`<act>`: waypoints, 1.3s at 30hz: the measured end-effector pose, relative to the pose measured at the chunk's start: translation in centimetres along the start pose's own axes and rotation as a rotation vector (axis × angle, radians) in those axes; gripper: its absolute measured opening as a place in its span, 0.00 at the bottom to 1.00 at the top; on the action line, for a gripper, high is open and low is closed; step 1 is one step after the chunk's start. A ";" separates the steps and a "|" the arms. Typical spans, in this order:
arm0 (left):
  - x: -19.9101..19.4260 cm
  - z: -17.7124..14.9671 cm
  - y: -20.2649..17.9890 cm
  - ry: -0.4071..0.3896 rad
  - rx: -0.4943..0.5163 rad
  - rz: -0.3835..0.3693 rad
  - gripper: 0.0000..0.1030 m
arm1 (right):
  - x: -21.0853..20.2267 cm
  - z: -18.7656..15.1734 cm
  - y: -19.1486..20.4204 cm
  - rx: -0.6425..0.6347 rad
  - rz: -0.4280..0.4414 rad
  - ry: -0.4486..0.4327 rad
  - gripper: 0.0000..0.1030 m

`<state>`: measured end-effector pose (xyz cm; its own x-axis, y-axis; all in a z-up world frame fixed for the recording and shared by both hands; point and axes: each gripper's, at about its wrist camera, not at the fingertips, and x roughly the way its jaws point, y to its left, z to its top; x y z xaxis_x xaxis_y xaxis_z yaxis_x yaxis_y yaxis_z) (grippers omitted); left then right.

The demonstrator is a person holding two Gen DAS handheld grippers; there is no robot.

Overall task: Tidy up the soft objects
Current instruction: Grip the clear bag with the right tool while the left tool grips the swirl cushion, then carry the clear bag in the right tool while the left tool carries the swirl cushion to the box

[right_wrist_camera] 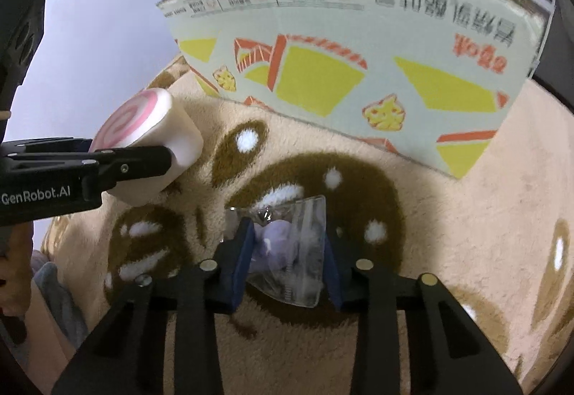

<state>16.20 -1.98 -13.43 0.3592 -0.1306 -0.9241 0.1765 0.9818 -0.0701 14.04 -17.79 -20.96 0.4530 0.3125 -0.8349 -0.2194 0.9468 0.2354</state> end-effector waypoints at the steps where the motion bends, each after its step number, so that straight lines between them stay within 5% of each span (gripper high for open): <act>1: -0.5 -0.2 0.0 -0.017 -0.008 0.004 0.45 | -0.5 -0.2 0.0 -0.007 -0.004 -0.009 0.25; 10: -4.2 -1.6 -0.3 -0.138 -0.009 0.002 0.45 | -4.2 0.1 1.4 -0.026 -0.013 -0.117 0.06; 28: -12.4 -1.7 -1.1 -0.492 0.044 -0.003 0.45 | -18.2 3.2 0.8 -0.011 -0.072 -0.462 0.05; 39: -13.9 2.0 -3.8 -0.668 0.124 0.014 0.45 | -19.8 7.4 -1.1 -0.006 -0.068 -0.582 0.06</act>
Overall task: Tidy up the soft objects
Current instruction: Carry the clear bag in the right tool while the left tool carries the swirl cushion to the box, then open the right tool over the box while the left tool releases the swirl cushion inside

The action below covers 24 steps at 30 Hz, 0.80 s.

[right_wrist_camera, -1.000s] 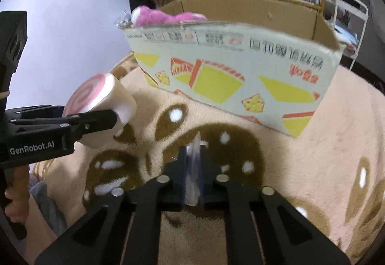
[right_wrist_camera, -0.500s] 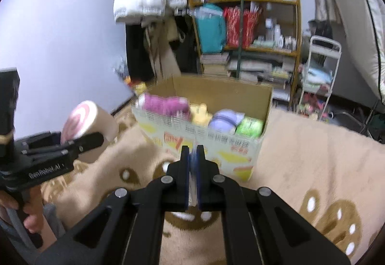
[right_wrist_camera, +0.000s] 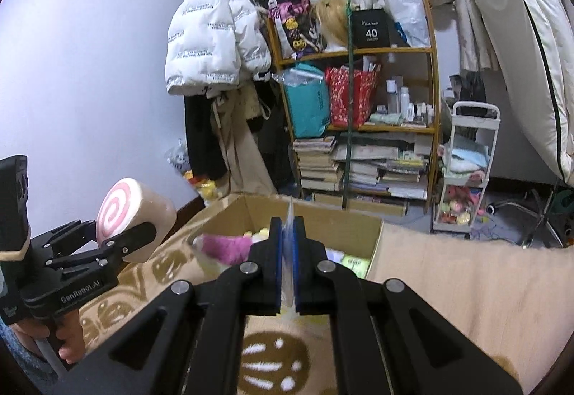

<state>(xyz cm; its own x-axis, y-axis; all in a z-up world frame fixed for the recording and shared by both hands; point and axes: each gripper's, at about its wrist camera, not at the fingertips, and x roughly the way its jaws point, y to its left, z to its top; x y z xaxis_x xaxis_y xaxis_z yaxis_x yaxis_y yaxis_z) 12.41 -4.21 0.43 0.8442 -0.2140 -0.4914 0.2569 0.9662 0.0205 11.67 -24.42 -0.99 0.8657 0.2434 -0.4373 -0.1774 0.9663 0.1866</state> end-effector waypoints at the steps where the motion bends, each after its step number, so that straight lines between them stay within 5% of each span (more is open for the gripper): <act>1: 0.5 0.4 -0.4 -0.010 0.012 0.001 0.45 | 0.3 0.2 -0.2 0.000 0.000 -0.010 0.06; 11: 7.2 1.1 -3.7 0.047 0.074 -0.068 0.45 | 4.1 -0.7 -2.0 0.022 0.020 -0.024 0.06; 18: 9.9 0.0 -5.0 0.071 0.144 -0.029 0.46 | 6.2 -2.2 -3.9 0.076 0.031 0.000 0.06; 24: 11.1 0.1 -4.4 0.096 0.098 -0.047 0.50 | 7.0 -2.9 -4.8 0.102 0.031 0.020 0.06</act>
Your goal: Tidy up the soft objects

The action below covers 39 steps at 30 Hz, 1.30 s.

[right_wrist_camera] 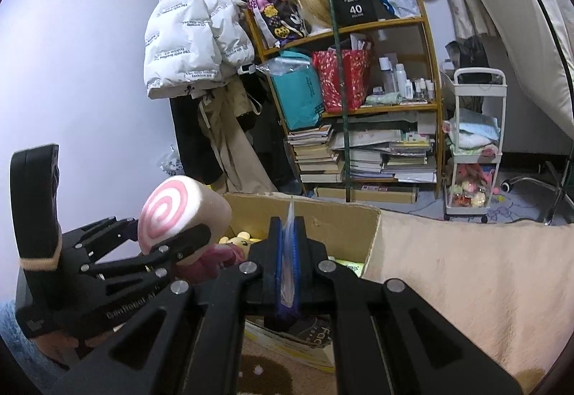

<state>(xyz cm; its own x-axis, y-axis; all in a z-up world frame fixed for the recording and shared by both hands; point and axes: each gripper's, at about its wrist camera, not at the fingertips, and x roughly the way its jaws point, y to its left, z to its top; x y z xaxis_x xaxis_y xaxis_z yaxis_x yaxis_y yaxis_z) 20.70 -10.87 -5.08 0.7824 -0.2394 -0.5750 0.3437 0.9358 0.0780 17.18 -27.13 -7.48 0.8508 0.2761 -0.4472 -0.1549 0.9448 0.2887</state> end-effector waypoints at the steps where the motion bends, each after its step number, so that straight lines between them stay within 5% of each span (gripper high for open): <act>1: 0.1 0.0 0.1 -0.002 -0.004 0.008 0.52 | 0.2 -0.1 -0.2 0.007 -0.001 0.007 0.06; 11: -0.9 -0.1 0.6 -0.031 -0.034 0.001 0.79 | 1.3 -1.2 -2.0 0.118 0.066 0.088 0.09; 17: -1.7 -0.2 1.0 -0.018 -0.056 0.026 0.83 | 0.7 -0.9 -1.8 0.106 0.056 0.092 0.12; 21: -2.9 -0.4 1.7 -0.020 -0.073 0.056 0.89 | -0.5 -0.7 -1.0 0.063 0.027 0.094 0.41; 31: -8.1 -1.1 3.1 -0.027 -0.099 0.099 0.91 | -5.6 -0.4 0.6 0.003 -0.056 0.047 0.87; 39: -13.8 -2.5 3.1 -0.073 -0.084 0.126 0.97 | -11.1 0.3 2.3 -0.031 -0.098 -0.028 1.00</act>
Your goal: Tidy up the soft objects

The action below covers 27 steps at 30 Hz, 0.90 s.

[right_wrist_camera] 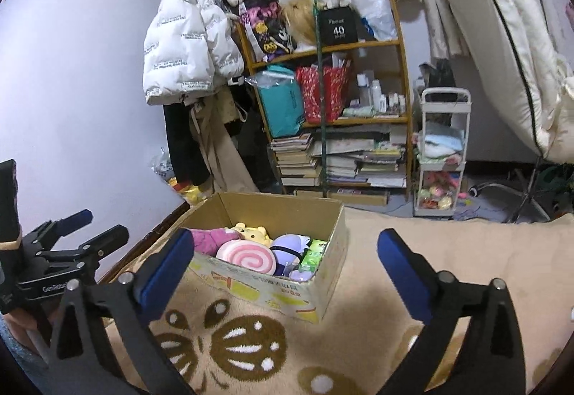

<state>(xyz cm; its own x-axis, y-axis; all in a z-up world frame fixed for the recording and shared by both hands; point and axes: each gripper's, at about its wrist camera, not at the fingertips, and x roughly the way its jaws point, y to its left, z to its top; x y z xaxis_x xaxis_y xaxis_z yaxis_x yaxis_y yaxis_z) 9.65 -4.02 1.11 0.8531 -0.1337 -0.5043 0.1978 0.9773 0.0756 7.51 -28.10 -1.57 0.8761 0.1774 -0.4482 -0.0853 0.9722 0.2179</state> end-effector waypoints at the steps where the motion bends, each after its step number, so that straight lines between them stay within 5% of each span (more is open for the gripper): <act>1: -0.7 -0.2 -0.1 -0.007 0.011 0.009 0.97 | -0.5 0.0 0.2 -0.007 -0.002 -0.003 1.00; 14: -7.9 -3.0 0.4 -0.037 -0.017 0.031 0.97 | -7.7 -0.9 2.5 -0.078 -0.061 -0.063 1.00; 27: -9.2 -4.9 1.4 -0.061 -0.046 0.023 0.97 | -9.7 -2.4 3.0 -0.069 -0.116 -0.107 1.00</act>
<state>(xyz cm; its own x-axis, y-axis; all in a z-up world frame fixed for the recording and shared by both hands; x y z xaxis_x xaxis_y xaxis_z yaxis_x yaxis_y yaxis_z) -0.31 -0.62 1.69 0.8851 -0.1197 -0.4498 0.1567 0.9866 0.0457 -2.38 -26.54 1.35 0.9272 0.0492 -0.3714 -0.0092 0.9940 0.1085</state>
